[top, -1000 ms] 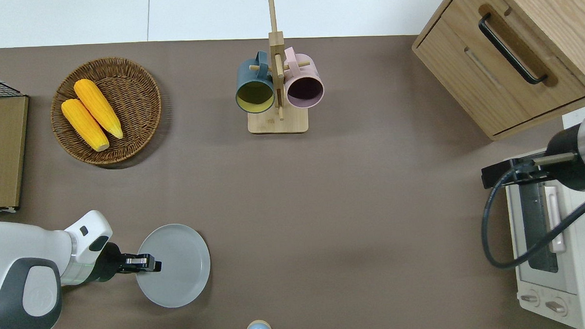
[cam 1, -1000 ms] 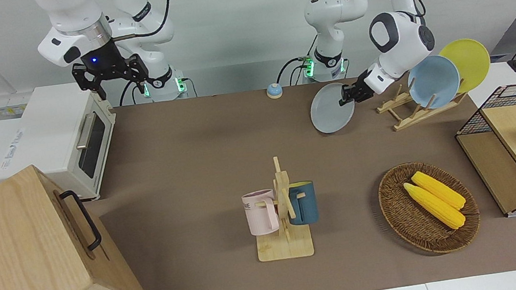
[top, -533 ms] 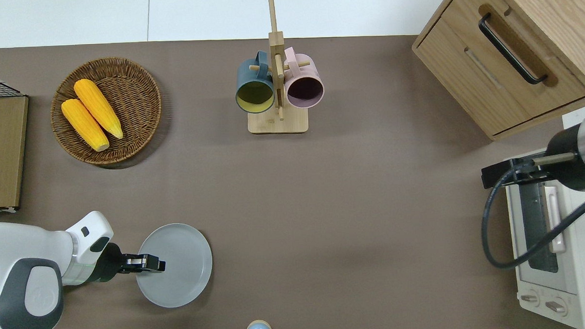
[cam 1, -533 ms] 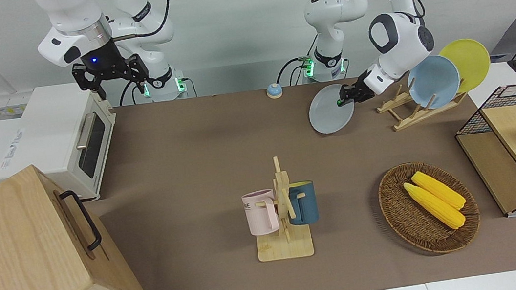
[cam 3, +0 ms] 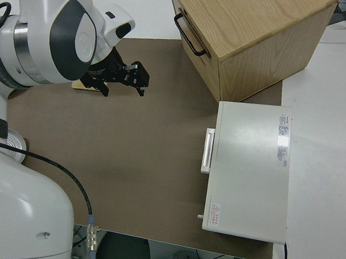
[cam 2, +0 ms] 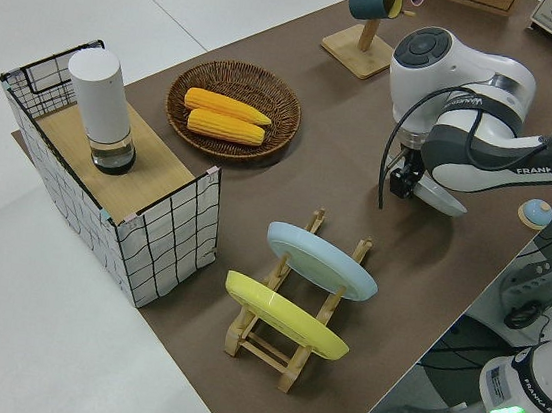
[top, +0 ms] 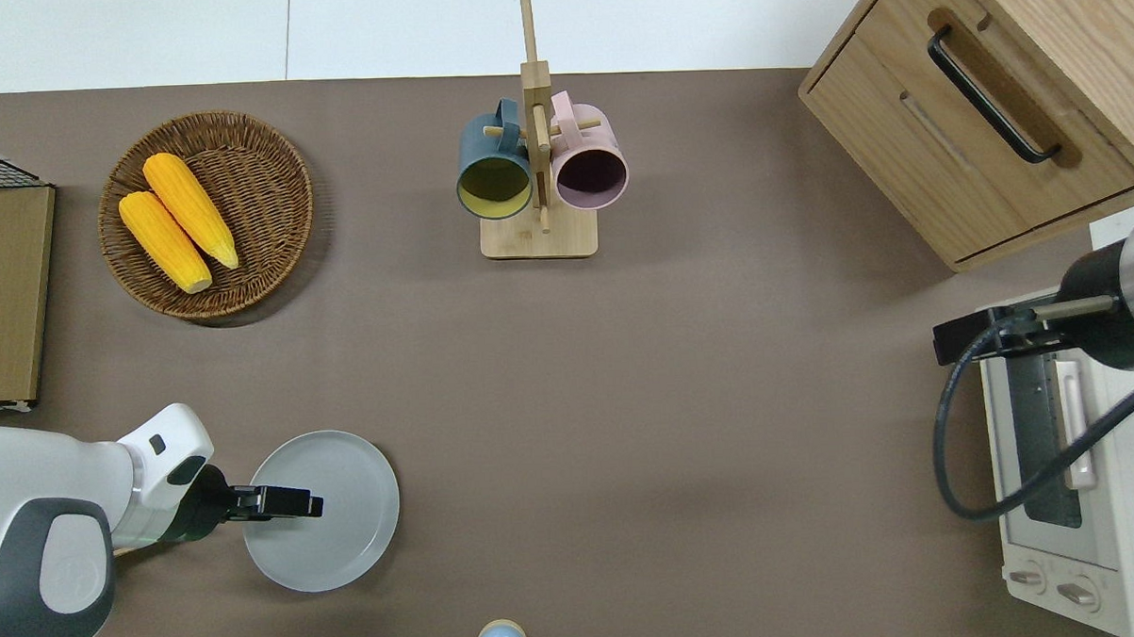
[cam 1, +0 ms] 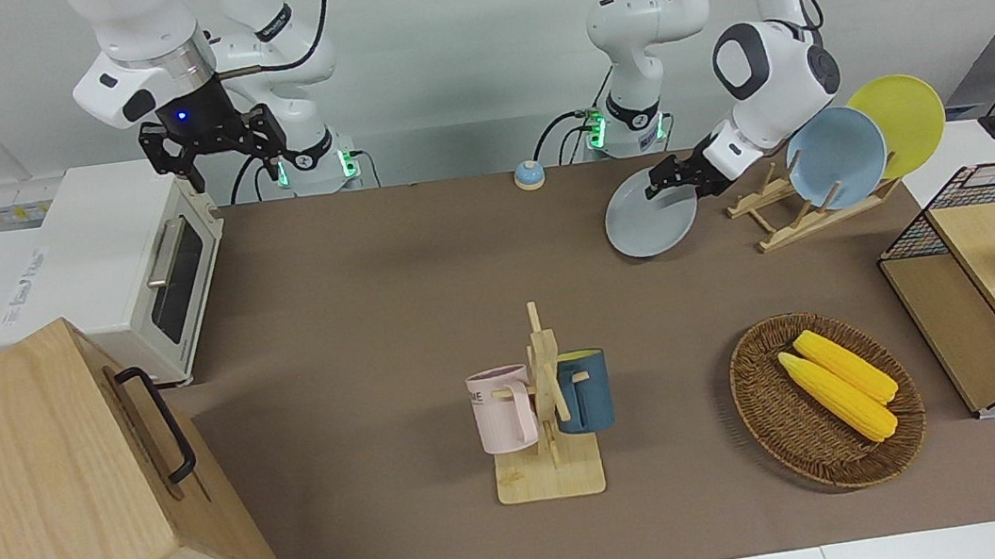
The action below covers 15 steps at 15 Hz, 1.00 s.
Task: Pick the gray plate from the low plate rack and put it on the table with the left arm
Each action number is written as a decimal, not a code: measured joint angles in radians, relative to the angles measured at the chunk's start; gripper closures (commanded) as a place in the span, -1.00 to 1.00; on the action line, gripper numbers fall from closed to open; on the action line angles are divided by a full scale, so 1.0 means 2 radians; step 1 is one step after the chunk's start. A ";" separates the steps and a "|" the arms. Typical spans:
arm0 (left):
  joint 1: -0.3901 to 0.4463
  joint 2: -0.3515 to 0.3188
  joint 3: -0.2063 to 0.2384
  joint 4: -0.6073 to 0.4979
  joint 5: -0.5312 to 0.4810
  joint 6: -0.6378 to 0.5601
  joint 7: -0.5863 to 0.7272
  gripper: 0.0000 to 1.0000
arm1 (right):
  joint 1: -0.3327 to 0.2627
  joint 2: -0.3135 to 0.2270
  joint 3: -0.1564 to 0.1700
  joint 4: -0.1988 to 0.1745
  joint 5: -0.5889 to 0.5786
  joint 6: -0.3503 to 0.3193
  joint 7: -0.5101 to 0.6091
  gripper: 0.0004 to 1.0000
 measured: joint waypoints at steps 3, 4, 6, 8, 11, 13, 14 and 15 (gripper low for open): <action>0.000 -0.001 0.001 0.022 0.010 0.000 -0.004 -0.98 | 0.000 0.000 0.000 0.000 0.000 0.000 0.000 -0.98; 0.000 -0.001 0.001 0.028 0.014 -0.001 -0.007 -0.98 | 0.000 0.000 0.000 0.000 0.000 0.000 0.000 -0.98; 0.000 -0.001 0.001 0.043 0.030 -0.005 -0.018 -0.98 | 0.000 0.000 0.000 0.000 0.000 0.000 0.000 -0.97; 0.000 -0.001 0.001 0.064 0.037 -0.020 -0.029 -0.98 | 0.000 0.000 0.000 0.000 0.000 0.000 0.000 -0.97; 0.000 -0.001 0.001 0.108 0.069 -0.048 -0.037 -0.98 | 0.000 0.000 0.000 0.000 0.000 0.000 0.000 -0.97; 0.000 -0.002 -0.001 0.135 0.100 -0.064 -0.039 -0.99 | 0.000 0.000 0.000 0.000 0.000 0.000 0.000 -0.98; 0.000 -0.002 -0.005 0.151 0.116 -0.073 -0.040 -0.98 | 0.000 0.000 0.000 0.000 0.000 0.000 0.000 -0.97; 0.000 -0.002 -0.010 0.163 0.130 -0.081 -0.044 -0.99 | 0.000 0.000 0.000 0.000 0.000 0.000 0.000 -0.98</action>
